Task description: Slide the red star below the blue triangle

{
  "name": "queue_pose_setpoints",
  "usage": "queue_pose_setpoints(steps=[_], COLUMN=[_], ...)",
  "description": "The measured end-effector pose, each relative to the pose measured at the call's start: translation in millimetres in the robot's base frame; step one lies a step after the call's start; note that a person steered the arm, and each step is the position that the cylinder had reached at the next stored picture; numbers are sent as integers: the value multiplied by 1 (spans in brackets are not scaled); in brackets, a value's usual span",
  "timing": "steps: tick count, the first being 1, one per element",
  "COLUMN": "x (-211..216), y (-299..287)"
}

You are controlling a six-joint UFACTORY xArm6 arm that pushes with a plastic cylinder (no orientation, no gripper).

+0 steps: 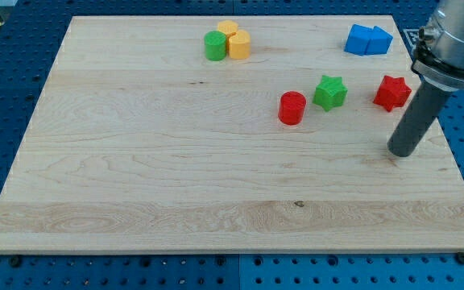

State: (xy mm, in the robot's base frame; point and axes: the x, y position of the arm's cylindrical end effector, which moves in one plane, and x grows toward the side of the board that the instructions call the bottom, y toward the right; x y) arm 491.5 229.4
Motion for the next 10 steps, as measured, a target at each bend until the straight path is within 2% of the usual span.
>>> queue_pose_setpoints(steps=[1, 2, 6, 10], x=[-36, -41, -131, -151], y=[6, 6, 6, 6])
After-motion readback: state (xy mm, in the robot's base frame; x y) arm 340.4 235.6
